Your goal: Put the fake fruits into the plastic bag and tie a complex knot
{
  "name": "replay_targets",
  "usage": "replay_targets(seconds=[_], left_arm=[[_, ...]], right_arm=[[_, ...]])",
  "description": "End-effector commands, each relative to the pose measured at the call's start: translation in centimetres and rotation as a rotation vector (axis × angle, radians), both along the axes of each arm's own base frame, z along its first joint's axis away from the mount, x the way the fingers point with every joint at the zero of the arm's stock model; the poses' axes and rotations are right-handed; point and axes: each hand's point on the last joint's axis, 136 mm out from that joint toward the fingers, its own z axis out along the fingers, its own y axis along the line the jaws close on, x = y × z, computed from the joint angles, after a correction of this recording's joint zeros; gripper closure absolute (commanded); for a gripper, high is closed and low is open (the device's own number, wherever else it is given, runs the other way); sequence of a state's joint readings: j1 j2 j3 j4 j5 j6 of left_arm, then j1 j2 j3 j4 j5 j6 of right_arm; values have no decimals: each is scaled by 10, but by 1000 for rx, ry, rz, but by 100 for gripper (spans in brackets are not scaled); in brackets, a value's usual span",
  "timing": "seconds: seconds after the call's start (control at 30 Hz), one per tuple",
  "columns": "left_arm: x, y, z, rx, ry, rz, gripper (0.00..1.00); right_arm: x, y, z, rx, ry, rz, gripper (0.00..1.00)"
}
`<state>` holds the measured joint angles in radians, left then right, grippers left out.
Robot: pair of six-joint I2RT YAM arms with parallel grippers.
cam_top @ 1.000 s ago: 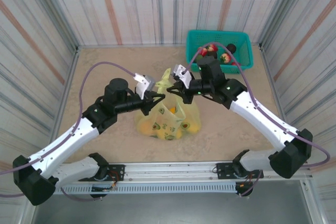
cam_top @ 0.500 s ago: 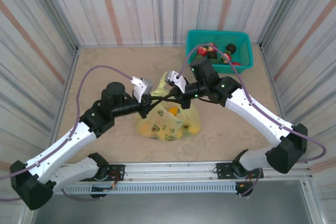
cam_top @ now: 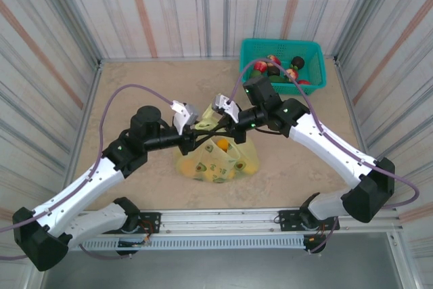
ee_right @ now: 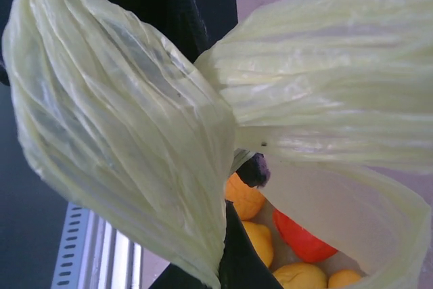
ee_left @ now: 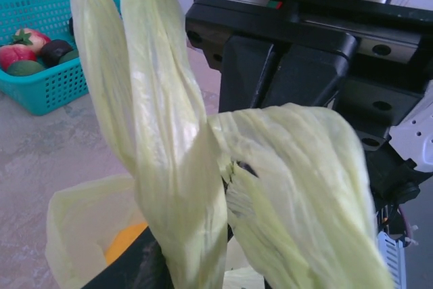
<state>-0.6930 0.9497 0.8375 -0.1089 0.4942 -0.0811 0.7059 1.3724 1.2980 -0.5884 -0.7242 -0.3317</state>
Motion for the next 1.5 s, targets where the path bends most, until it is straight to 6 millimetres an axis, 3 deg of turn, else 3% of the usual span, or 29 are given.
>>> replay_targets(seconds=[0.0,0.23,0.47,0.57,0.73,0.83,0.97,1.1,1.27,1.47], left_arm=[[-9,1,24,-38,-56,-45,56],[-7,6,25,-35,-60,-7,43],[-9,3,25,-52,-46,-27,47],[-10,-1,24,-54,-38,-53,64],[-9,-2,24,-43,-47,-62,97],[-5,2,25,-53,-53,-43,100],[-4,0,24,-50,-42,-50,100],[-2,-2,24,-44,-50,-54,100],[-1,-4,24,-34,-66,-67,100],[-2,-5,23,-31,-66,-82,100]], right_arm=[[-9,-3,-9,-26,9,44,100],[-11,-5,-14,-60,-38,67,100],[-17,-5,-15,-68,-54,97,100],[-16,-4,-15,-68,-55,95,100],[2,-17,-3,-38,-59,-2,100],[4,-25,8,-3,-54,-42,99],[7,-37,22,42,-27,-148,66],[7,-47,59,222,46,-224,42],[38,-52,90,335,211,-429,35],[67,-38,90,362,425,-503,33]])
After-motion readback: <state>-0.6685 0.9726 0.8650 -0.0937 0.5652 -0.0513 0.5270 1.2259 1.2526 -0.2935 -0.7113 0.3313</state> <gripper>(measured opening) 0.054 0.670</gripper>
